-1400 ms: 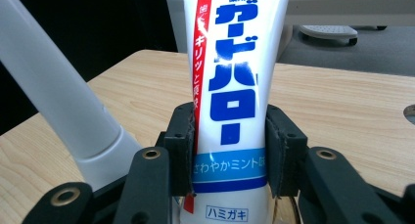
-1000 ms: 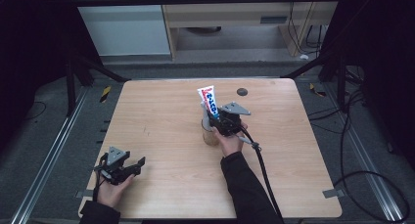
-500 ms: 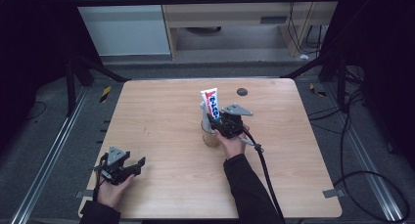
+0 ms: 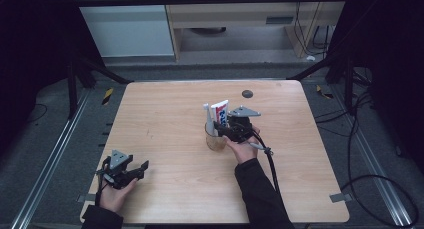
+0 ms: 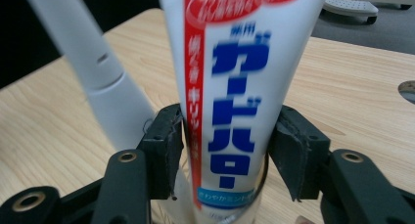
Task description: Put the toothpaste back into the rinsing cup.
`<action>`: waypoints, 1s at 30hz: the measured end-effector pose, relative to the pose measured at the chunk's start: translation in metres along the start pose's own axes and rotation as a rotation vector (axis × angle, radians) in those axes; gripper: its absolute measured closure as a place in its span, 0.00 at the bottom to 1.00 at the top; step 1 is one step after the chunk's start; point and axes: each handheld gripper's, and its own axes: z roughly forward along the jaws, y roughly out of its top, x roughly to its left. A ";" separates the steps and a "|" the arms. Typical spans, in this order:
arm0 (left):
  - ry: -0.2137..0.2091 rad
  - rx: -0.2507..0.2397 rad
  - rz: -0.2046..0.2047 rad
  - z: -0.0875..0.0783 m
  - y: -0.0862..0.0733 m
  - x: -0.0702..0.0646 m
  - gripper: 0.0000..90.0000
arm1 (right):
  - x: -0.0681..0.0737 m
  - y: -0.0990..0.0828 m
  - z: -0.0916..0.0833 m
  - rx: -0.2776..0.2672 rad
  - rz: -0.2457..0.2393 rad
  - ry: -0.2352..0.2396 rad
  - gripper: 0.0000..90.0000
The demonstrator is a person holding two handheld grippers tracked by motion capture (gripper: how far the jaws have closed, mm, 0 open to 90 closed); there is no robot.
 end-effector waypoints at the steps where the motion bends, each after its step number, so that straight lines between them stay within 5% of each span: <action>1: 0.000 0.000 0.000 0.000 0.000 0.000 0.35 | 0.000 0.000 0.000 0.025 -0.001 0.001 0.51; 16: 0.002 0.004 0.002 0.000 0.000 -0.001 0.35 | -0.003 -0.001 -0.037 0.037 -0.029 0.002 0.32; 20: 0.003 0.007 0.003 0.000 0.000 -0.001 0.35 | -0.009 -0.014 -0.045 0.072 -0.038 0.022 0.21; 30: 0.000 0.011 0.002 0.000 -0.001 -0.001 0.34 | -0.027 -0.057 -0.074 0.153 -0.082 -0.007 0.13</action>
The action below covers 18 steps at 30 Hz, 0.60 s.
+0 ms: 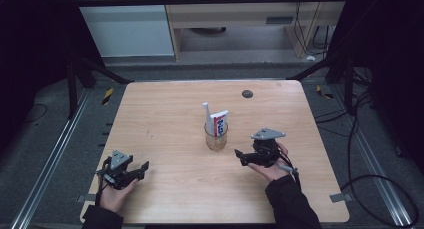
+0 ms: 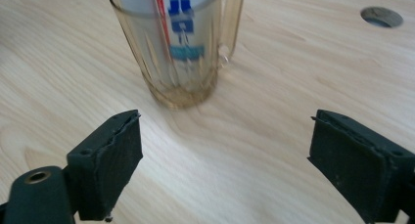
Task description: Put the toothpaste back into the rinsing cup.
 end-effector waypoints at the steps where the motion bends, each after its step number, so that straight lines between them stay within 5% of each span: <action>1: -0.001 0.000 0.001 0.000 0.000 0.000 0.34 | -0.001 -0.004 -0.003 0.003 0.006 -0.001 0.13; 18: 0.001 0.001 0.004 0.000 0.000 0.001 0.32 | -0.034 -0.065 -0.040 0.088 0.072 -0.116 0.10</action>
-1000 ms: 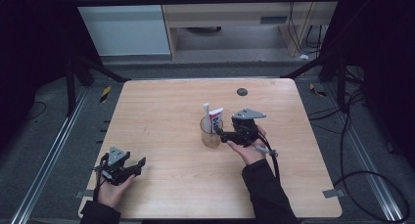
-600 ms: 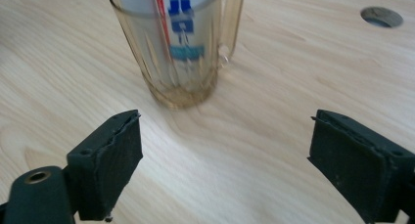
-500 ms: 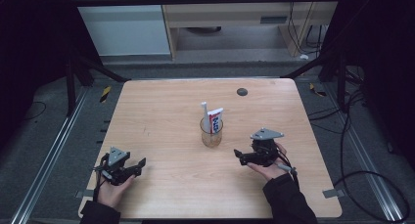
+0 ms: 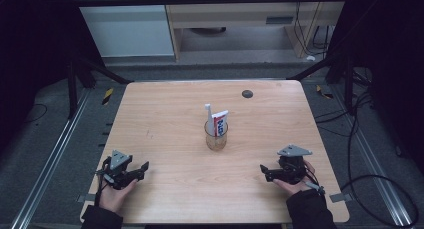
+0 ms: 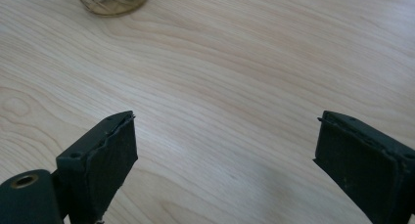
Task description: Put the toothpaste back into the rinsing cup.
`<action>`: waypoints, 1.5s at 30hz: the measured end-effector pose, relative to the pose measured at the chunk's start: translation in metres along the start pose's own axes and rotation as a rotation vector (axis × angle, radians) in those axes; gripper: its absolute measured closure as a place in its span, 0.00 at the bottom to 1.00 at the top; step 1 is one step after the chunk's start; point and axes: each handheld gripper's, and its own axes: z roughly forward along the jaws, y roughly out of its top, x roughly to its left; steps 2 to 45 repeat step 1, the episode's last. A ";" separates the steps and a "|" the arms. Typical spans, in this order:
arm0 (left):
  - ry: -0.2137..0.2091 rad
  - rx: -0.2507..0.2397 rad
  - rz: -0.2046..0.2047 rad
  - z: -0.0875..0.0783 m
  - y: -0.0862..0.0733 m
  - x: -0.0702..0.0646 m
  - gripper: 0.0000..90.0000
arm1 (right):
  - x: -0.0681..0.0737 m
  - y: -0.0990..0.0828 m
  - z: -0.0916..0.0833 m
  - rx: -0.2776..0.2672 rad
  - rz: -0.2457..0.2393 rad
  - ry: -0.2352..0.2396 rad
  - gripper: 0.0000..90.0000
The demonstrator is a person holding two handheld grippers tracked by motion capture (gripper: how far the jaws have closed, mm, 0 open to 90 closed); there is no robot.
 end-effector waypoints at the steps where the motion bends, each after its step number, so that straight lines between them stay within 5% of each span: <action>1: 0.001 0.000 0.000 0.000 0.000 0.000 0.32 | -0.003 -0.002 -0.002 0.002 0.012 -0.008 0.10; 45: 0.001 0.000 0.000 0.000 0.000 0.000 0.32 | -0.003 -0.002 -0.002 0.002 0.012 -0.008 0.10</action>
